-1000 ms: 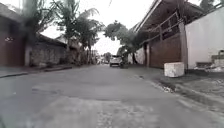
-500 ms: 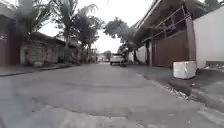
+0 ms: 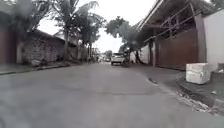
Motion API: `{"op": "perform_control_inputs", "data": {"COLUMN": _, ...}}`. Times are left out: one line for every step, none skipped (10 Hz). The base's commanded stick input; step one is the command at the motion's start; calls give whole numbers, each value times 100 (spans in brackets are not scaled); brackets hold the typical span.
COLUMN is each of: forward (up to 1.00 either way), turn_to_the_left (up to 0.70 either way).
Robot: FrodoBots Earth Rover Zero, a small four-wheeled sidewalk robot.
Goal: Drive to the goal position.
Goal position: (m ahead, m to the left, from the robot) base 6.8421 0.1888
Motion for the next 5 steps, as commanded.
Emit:
{"op": "perform_control_inputs", "data": {"forward": 100, "turn_to_the_left": 10}}
{"op": "perform_control_inputs", "data": {"forward": 100, "turn_to_the_left": 7}}
{"op": "perform_control_inputs", "data": {"forward": 100, "turn_to_the_left": 4}}
{"op": "perform_control_inputs", "data": {"forward": 100, "turn_to_the_left": 2}}
{"op": "perform_control_inputs", "data": {"forward": 100, "turn_to_the_left": 1}}
